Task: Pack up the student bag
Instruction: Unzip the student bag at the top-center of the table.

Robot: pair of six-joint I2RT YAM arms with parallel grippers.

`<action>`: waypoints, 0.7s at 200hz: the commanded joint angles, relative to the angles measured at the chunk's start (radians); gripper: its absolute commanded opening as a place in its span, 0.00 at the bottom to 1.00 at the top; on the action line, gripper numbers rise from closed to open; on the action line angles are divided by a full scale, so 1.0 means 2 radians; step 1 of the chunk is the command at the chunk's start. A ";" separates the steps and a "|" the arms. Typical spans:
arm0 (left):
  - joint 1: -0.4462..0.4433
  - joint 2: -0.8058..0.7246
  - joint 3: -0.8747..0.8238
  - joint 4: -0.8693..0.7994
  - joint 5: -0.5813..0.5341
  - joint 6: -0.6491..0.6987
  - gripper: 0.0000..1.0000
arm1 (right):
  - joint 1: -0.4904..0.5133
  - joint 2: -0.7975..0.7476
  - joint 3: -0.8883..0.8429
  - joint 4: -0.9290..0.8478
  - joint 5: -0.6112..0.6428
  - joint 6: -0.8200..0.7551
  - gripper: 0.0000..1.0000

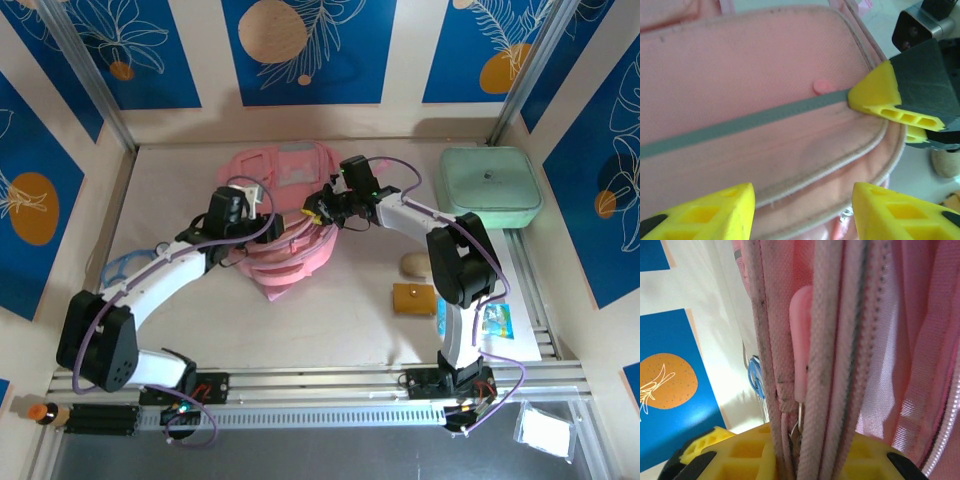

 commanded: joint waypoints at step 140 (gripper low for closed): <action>-0.072 0.054 -0.045 0.087 -0.009 -0.151 0.39 | 0.018 -0.004 0.014 0.033 -0.028 -0.003 0.21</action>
